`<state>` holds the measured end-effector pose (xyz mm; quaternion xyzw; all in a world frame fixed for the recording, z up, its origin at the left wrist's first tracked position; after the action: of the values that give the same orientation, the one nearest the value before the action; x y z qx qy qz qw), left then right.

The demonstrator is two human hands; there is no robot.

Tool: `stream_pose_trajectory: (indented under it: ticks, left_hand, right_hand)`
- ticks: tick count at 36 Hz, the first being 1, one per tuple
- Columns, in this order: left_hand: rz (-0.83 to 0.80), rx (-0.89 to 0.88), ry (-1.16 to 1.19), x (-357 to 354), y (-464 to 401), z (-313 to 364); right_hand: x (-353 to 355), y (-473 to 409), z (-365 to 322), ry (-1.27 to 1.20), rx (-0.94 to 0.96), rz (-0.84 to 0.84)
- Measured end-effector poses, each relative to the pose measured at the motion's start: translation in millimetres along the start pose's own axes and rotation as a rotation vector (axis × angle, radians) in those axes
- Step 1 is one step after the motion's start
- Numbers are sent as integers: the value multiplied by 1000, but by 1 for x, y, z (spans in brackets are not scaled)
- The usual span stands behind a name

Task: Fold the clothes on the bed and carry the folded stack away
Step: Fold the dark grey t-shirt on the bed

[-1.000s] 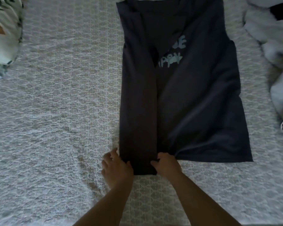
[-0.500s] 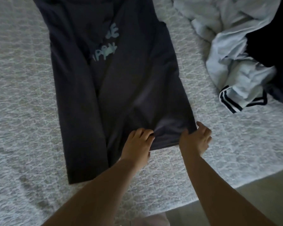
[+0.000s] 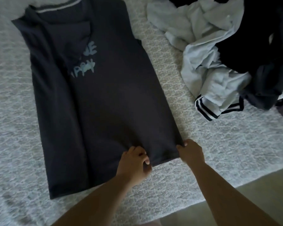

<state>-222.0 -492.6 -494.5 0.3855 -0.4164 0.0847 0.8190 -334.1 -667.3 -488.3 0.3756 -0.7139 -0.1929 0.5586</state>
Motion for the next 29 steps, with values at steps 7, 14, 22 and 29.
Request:
stream_pose_trajectory:
  ticks: [7,14,22,29]
  left_hand:
    - [-18,138,378,27,-33,-12]
    - [142,444,652,105,-91,-77]
    - [207,493,895,158,-104,-143]
    - [201,344,333,168,-116,-159]
  right_hand:
    - [3,-24,-44,-144,84,60]
    - [2,-17,-132,160,354,136]
    - [-114,42,-214,446,768,-338]
    - [-89,-7,-241,146,589,-180]
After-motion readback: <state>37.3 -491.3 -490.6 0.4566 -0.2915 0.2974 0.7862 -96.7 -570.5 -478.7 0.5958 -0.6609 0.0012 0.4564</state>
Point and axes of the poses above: each hand's wrist, its own y-axis away from the middle knuckle, its own x-axis out of the back of the hand, z = x × y, the point moved 5 cm from there along -y, towards the middle knuckle, and after that the axes turned 8 degrees about x, right-handed, at the moved point
